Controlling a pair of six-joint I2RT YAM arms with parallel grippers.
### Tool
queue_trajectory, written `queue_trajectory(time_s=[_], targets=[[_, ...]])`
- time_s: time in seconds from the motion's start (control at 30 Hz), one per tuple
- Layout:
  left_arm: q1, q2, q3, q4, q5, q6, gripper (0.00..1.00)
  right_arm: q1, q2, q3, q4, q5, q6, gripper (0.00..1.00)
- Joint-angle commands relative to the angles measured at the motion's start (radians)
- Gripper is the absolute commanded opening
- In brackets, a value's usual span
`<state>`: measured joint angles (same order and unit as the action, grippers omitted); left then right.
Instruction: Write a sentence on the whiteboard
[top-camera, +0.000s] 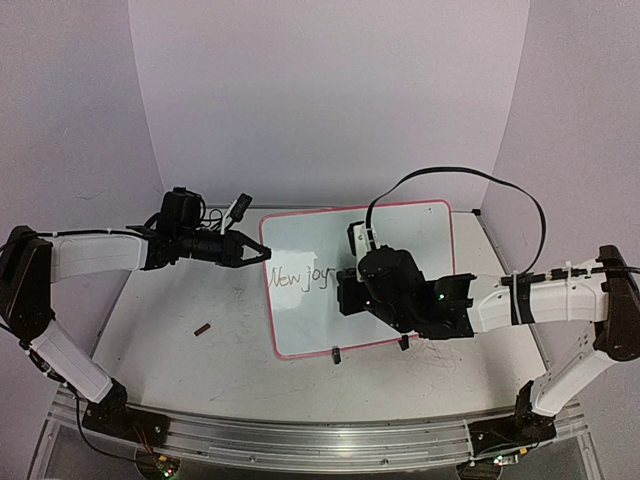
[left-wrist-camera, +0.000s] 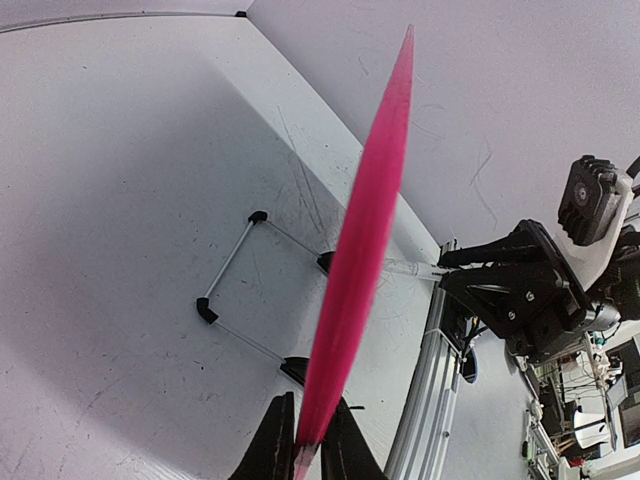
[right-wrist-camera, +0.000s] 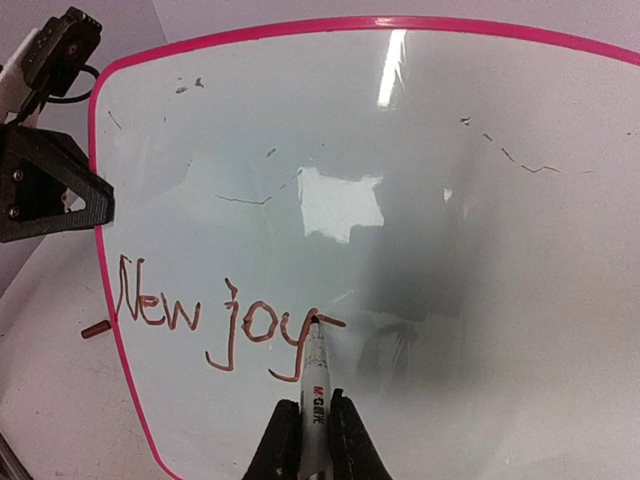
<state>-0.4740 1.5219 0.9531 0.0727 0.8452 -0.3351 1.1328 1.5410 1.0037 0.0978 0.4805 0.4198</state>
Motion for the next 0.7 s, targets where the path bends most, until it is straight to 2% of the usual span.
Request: queue_trajectory(time_s=[0.0,0.67], targets=[[-0.02,-0.006,0.009,0.01,0.031,0.01,0.09,0.0,-0.004,-0.01,-0.005,0.005,0.018,0.0],[-0.021,-0.002,0.01,0.009,0.032,0.011,0.09,0.0,-0.039,-0.033,-0.037,0.048,0.04,0.0]])
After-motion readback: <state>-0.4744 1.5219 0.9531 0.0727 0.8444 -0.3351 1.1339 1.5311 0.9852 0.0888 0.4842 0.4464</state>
